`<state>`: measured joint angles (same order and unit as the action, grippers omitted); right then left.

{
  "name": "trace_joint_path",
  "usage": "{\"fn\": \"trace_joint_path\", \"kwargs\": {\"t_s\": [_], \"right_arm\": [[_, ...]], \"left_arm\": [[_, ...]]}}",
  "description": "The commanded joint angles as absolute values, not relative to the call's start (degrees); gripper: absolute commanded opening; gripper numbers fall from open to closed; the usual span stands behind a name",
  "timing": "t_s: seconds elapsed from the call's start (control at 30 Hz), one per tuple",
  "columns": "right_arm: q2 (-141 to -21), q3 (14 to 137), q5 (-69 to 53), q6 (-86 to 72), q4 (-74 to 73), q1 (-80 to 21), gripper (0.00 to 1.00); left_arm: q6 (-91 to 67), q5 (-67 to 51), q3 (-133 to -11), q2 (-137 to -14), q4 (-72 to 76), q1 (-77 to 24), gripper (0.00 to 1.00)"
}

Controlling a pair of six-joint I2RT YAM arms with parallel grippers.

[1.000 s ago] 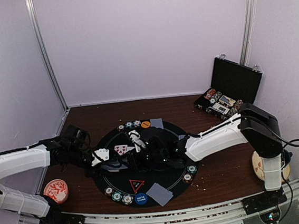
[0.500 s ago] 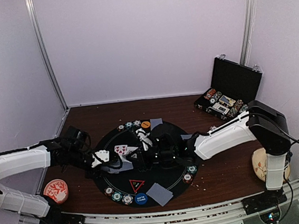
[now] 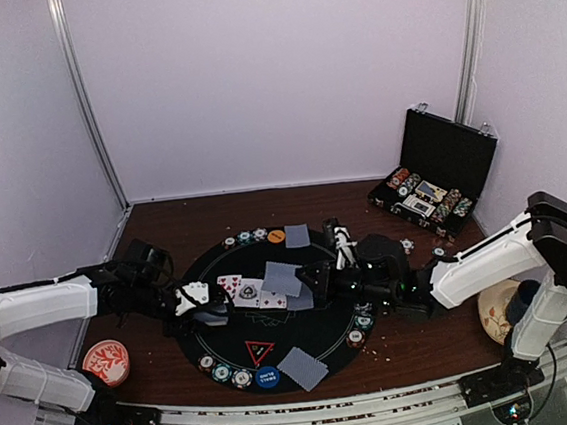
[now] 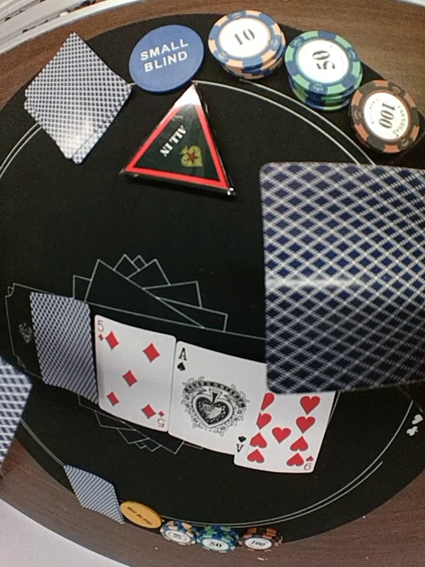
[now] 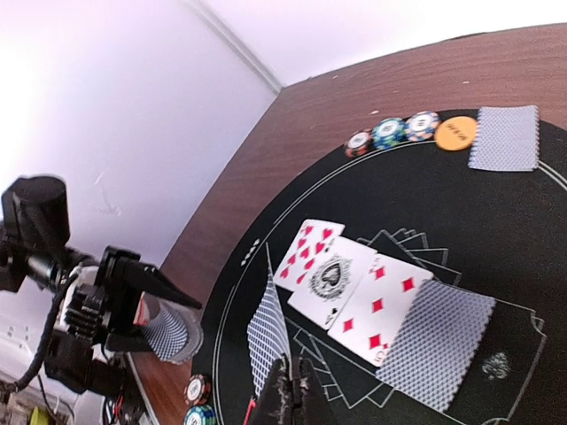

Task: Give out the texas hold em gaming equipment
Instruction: Distribute the poker card in the community card area.

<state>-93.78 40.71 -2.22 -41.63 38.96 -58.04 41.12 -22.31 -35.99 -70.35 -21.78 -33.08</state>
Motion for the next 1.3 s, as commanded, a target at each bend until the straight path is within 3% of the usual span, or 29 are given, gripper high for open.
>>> {"fn": "trace_joint_path", "kwargs": {"t_s": [0.0,0.13,0.33,0.9,1.27], "right_arm": [[-91.7,35.2,17.9,-52.1,43.1,-59.0,0.00],[-93.1,34.6,31.8,-56.5,40.3,-61.1,0.00],[-97.7,40.0,42.1,-62.8,27.5,-63.0,0.00],[-105.1,43.9,45.8,-69.2,18.7,-64.3,0.00],[-107.0,46.8,45.2,-69.6,15.0,-66.3,0.11]], "left_arm": [[39.9,-21.9,-36.1,-70.5,-18.6,-32.7,0.10],[39.8,-21.8,-36.0,-70.5,-18.5,-32.6,0.10],[39.9,-21.9,-36.0,-70.4,-18.5,-32.5,0.10],[40.0,-21.9,-35.9,-70.2,-18.3,-32.3,0.10],[40.0,-21.8,-35.9,-70.2,-18.4,-32.2,0.10]]}}
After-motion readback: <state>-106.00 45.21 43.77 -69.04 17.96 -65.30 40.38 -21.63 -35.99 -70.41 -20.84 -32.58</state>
